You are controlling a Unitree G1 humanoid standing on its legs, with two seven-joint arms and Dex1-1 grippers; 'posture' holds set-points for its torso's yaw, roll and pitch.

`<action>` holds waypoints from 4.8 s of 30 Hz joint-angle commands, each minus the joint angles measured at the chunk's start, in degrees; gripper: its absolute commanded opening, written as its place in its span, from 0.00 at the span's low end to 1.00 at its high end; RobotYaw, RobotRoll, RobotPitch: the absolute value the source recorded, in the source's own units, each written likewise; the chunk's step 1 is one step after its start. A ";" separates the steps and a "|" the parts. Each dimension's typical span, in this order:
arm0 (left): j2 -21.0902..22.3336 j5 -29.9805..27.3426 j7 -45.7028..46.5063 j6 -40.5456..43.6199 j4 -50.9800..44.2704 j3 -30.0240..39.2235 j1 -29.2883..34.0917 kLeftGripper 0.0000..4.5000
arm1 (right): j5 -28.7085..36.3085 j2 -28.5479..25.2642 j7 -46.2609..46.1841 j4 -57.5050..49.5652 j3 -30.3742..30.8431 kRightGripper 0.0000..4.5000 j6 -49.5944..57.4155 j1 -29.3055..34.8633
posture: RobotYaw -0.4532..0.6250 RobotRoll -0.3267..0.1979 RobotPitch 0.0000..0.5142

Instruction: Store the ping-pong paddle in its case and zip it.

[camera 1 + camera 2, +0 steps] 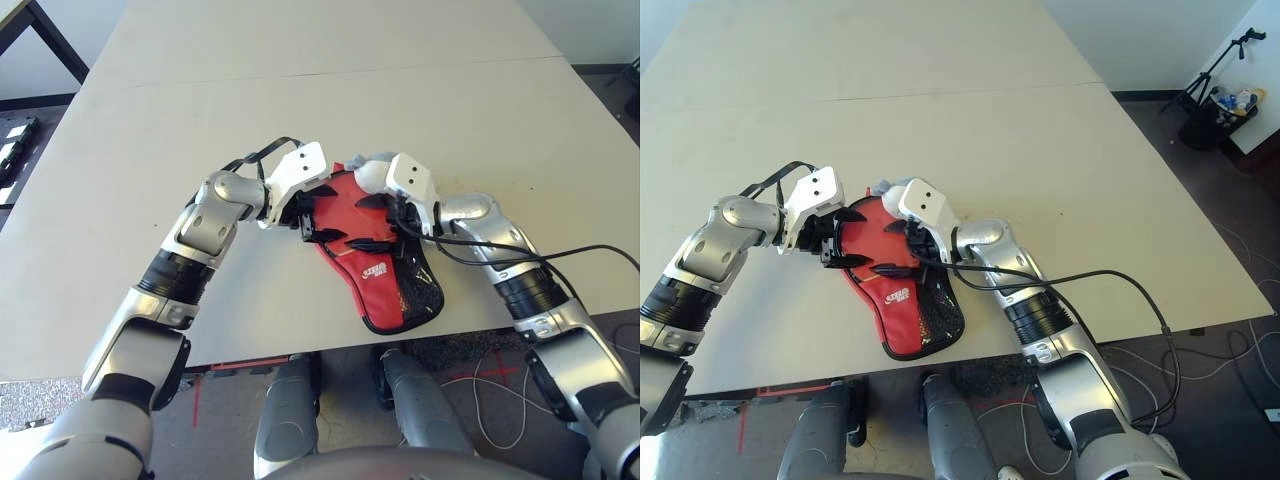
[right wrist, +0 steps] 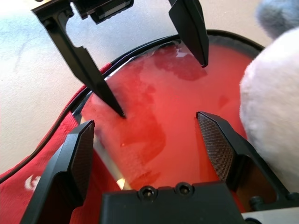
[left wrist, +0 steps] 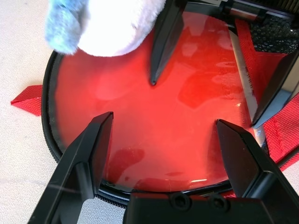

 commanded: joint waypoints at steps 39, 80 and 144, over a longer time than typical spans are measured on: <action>-0.46 0.92 -1.07 1.34 0.21 -1.79 0.94 1.00 | -1.21 -3.53 9.97 25.89 -5.19 1.00 -14.21 -17.30 | 0.41 0.62 0.45; -0.82 0.83 -1.52 2.13 -0.34 -2.45 1.20 1.00 | -1.87 -15.85 12.82 28.71 -12.17 0.11 -11.57 -12.53 | 0.40 0.62 0.47; -2.68 1.64 -1.86 17.88 1.06 -9.38 -3.49 1.00 | 22.88 -37.28 31.29 -16.44 -6.41 0.10 15.32 15.17 | 0.37 0.62 0.49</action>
